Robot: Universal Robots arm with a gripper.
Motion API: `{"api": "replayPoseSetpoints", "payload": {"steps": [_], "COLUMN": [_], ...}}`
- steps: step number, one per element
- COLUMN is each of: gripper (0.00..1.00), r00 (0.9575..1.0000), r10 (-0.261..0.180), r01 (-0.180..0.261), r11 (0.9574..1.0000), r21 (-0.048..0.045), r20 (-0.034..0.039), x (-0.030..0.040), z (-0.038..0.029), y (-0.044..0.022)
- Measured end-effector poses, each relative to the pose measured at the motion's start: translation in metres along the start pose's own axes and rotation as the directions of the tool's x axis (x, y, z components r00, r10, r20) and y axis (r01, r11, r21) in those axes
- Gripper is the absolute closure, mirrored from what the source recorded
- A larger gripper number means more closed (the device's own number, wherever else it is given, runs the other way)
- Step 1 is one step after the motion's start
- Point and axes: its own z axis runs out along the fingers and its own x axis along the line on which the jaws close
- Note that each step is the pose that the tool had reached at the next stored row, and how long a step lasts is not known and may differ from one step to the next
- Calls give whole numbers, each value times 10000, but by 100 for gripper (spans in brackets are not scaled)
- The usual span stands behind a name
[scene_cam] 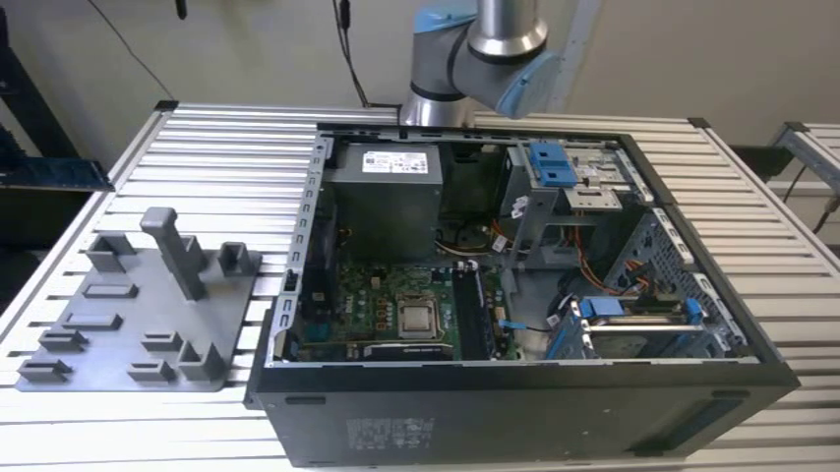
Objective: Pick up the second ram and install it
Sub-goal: 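Pick up the second ram and move it above second insertion slot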
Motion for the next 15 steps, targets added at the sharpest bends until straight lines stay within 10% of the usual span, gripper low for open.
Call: {"api": "replayPoseSetpoints", "payload": {"steps": [15], "gripper": [86], "r00": [10000], "r10": [0], "r01": [0], "r11": [10000], "r21": [-25], "r20": [-4], "x": [-16], "z": [7], "y": [-330]}}
